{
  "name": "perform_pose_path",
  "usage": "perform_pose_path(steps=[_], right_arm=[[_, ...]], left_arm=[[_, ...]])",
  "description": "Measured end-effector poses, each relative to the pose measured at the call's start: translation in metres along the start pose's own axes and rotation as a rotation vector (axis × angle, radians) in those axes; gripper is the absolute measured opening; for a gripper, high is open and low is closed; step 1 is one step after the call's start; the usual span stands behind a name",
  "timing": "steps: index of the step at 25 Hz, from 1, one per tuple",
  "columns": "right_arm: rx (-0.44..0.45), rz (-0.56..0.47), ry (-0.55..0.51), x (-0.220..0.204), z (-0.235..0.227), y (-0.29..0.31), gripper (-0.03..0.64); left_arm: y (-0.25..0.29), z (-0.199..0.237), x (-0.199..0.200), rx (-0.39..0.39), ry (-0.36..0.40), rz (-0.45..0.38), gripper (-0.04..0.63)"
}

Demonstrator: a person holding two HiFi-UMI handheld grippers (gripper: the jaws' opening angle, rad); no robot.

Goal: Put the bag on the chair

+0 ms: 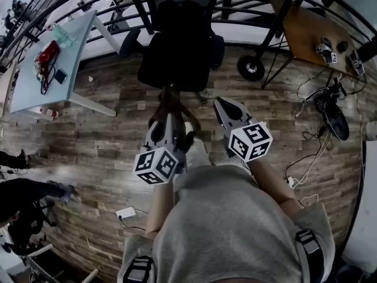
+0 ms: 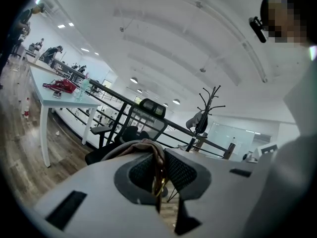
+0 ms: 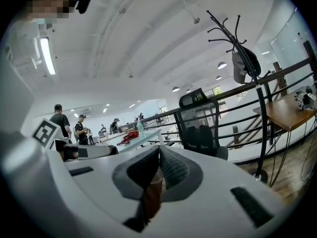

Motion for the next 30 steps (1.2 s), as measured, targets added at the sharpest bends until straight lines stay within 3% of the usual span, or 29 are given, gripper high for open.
perform_pose_path(steps=[18,30], right_arm=[[-0.010,-0.019,-0.009,0.108,-0.037,0.159,0.003],[-0.043,-0.023,0.037,0.140,-0.073,0.225,0.003]], left_arm=[[0.130,0.092,0.124,-0.037,0.005,0.029,0.040],[0.198,0.129,0.163,-0.062,-0.004,0.071,0.040]])
Point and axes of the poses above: the fingertips, and each gripper's own axes: y forward along the fingers, z to its left, x out of its top, the point moved 9 cm from there along -y, backward along the fingers, and after that the axes turned 13 degrees about z, right-handed, at the moved point
